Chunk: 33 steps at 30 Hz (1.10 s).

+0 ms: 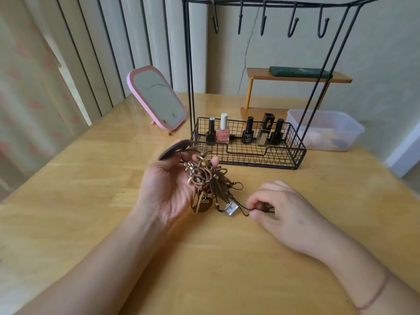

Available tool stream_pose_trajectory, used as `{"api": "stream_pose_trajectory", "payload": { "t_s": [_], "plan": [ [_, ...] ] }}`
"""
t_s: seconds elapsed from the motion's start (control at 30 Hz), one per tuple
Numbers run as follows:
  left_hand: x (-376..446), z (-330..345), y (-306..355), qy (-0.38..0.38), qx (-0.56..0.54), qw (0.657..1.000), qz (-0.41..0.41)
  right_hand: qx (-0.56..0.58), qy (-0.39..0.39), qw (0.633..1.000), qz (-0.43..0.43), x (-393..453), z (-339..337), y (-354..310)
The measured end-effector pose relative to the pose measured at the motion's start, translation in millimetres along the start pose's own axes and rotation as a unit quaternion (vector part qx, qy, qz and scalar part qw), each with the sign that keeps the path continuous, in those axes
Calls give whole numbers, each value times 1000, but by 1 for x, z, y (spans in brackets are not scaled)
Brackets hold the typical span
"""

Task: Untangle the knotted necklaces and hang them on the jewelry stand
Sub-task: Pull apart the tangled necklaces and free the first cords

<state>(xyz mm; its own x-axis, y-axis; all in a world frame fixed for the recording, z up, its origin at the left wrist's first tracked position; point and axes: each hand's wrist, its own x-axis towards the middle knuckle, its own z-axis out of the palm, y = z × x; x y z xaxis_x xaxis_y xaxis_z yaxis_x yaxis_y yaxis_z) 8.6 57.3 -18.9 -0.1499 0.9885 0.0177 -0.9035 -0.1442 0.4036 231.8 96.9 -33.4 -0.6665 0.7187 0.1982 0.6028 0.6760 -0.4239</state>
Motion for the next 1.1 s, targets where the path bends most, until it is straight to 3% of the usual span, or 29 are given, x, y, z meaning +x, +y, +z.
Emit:
{"api": "stream_pose_trajectory", "payload": {
  "t_s": [0.1, 0.2, 0.27, 0.43, 0.63, 0.8, 0.9, 1.03, 1.1],
  "plan": [
    [0, 1, -1, 38, 7, 999, 8, 161, 67, 984, 16, 1, -12, 1],
    [0, 3, -2, 58, 3, 998, 18, 478, 93, 872, 36, -3, -31, 1],
    [0, 4, -3, 65, 8, 998, 16, 583, 77, 808, 30, -5, -38, 5],
    [2, -1, -1, 86, 57, 995, -3, 621, 101, 777, 15, -8, -51, 11],
    [0, 2, 0, 103, 89, 991, 6, 669, 237, 703, 49, -6, -65, 21],
    [0, 4, -1, 118, 172, 976, 57, 629, 319, 704, 89, -7, -71, 27],
    [1, 4, 0, 158, 151, 973, 69, 611, 331, 712, 102, -7, -72, 28],
    [4, -2, 11, 156, 41, 987, -15, 610, 288, 718, 172, -8, -71, 33],
    [5, -5, 14, 162, 77, 981, -72, 592, 274, 724, 223, -8, -70, 36]
  ]
}}
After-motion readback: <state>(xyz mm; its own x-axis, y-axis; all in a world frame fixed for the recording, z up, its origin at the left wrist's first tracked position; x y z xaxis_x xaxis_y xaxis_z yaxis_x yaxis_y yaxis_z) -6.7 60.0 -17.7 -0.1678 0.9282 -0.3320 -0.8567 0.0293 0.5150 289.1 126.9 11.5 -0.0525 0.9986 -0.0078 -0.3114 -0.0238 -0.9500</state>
